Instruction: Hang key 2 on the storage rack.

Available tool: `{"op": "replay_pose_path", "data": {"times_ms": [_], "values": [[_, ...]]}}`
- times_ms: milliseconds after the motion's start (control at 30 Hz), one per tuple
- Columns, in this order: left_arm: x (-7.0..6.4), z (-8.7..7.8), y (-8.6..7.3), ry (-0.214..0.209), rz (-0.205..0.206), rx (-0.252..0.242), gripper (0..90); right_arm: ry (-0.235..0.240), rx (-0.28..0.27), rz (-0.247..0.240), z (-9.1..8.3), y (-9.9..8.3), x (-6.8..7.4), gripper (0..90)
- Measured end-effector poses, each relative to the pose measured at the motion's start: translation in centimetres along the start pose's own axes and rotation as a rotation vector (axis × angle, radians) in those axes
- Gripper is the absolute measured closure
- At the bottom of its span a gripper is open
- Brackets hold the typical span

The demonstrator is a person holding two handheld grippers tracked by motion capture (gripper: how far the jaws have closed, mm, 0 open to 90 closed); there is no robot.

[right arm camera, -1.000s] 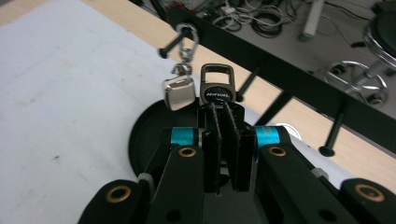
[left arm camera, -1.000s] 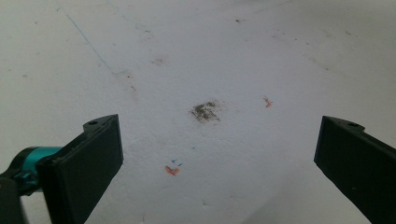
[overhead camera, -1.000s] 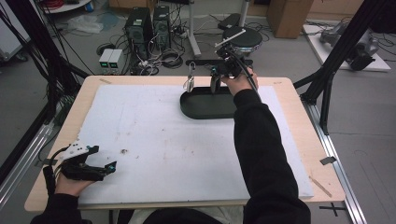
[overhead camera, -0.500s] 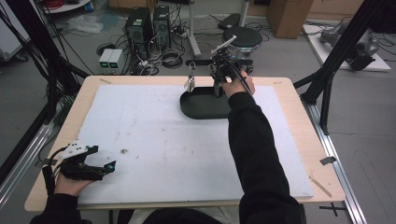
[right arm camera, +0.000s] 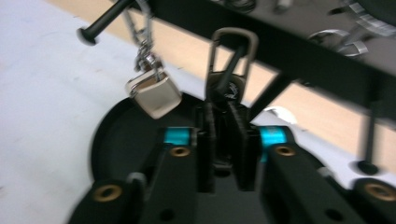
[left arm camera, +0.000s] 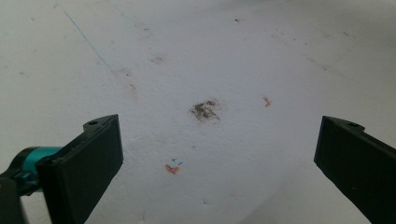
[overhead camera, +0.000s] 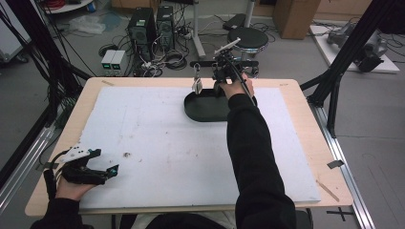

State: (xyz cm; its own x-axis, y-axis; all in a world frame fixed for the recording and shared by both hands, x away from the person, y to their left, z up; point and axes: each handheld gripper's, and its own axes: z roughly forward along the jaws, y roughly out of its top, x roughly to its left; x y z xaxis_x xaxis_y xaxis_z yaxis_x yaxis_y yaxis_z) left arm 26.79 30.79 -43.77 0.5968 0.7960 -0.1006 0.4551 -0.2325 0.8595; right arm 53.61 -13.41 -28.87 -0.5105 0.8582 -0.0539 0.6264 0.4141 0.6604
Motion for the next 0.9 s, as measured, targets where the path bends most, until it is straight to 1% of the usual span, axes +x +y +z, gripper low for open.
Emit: {"op": "replay_pose_path", "data": {"times_ms": [33,67,100,133,167,200,233,267,300,333,367,400,433,467,500,533,567,600,633,667,800,833,867,900], "values": [[0.1,0.0,0.0,-0.006,-0.001,-0.003,1.7,0.031,0.023,0.002,0.2,-0.2,0.1,68.0],[0.1,0.0,0.0,-0.006,-0.001,-0.003,1.7,0.037,0.045,-0.007,0.4,-0.4,0.2,63.4],[0.0,0.0,0.0,-0.006,0.003,0.003,1.7,0.037,0.045,-0.007,0.4,-0.4,0.2,63.4],[0.0,0.1,0.0,-0.007,0.006,0.005,1.7,0.035,0.057,-0.026,0.5,-0.7,0.3,58.5],[0.0,0.1,0.0,-0.008,0.01,0.012,1.7,0.041,0.062,-0.026,0.6,-1.0,0.3,52.5],[-0.1,0.2,0.0,-0.009,0.009,0.008,1.7,0.073,0.045,-0.008,0.6,-1.8,0.1,43.1],[-0.1,0.2,0.0,-0.007,0.012,0.01,1.7,0.099,0.036,0.019,0.6,-2.2,-0.2,38.1],[-0.1,0.2,0.0,-0.007,0.012,0.01,1.7,0.099,0.036,0.019,0.6,-2.2,-0.2,38.1],[-0.1,0.2,0.0,-0.007,0.009,0.007,1.7,0.132,0.053,0.033,0.7,-2.5,-0.4,30.8],[-0.1,0.1,0.0,-0.003,0.009,0.005,1.7,0.155,0.114,0.021,0.9,-2.9,-0.4,15.8],[-0.1,0.1,0.0,-0.003,0.009,0.005,1.7,0.15,0.112,-0.005,0.8,-3.2,-0.4,11.5],[-0.1,0.1,0.0,-0.003,0.006,0.005,1.7,0.15,0.112,-0.005,0.8,-3.2,-0.4,11.5],[-0.1,0.1,0.0,-0.002,0.006,0.003,1.7,0.172,0.039,-0.013,0.1,-3.7,-0.4,9.9],[-0.1,0.1,0.0,-0.002,0.005,0.005,1.7,0.172,0.039,-0.013,0.1,-3.7,-0.4,9.9],[-0.1,0.1,0.0,-0.001,0.006,0.006,1.7,0.2,0.005,-0.011,-0.3,-4.2,-0.6,0.9],[-0.1,0.1,0.0,-0.001,0.006,0.006,1.7,0.204,0.012,-0.015,-0.5,-4.3,-0.6,0.8],[-0.1,0.1,0.0,0.0,0.007,0.007,1.7,0.199,0.008,-0.03,-0.7,-4.5,-0.6,0.8],[-0.2,0.1,0.0,0.0,0.006,0.005,1.7,0.2,-0.015,-0.039,-1.1,-4.7,-0.7,0.8],[-0.2,0.1,0.0,-0.001,0.006,0.003,1.7,0.207,-0.03,-0.03,-1.4,-4.9,-0.8,0.8],[-0.1,0.1,0.0,-0.001,0.006,0.004,1.7,0.209,-0.043,-0.033,-1.6,-5.1,-0.9,0.8],[-0.2,0.1,0.0,-0.005,0.006,0.013,1.7,0.208,-0.062,-0.025,-2.3,-5.9,-1.3,0.8],[-0.2,0.1,0.0,-0.007,0.009,0.015,1.7,0.208,-0.062,-0.025,-2.3,-5.9,-1.3,0.8],[-0.2,0.2,0.0,-0.006,0.01,0.016,1.7,0.218,-0.037,-0.026,-2.4,-6.2,-1.3,0.8],[-0.2,0.2,0.0,-0.006,0.01,0.016,1.7,0.215,-0.032,-0.03,-2.6,-6.2,-1.3,0.8]]}}
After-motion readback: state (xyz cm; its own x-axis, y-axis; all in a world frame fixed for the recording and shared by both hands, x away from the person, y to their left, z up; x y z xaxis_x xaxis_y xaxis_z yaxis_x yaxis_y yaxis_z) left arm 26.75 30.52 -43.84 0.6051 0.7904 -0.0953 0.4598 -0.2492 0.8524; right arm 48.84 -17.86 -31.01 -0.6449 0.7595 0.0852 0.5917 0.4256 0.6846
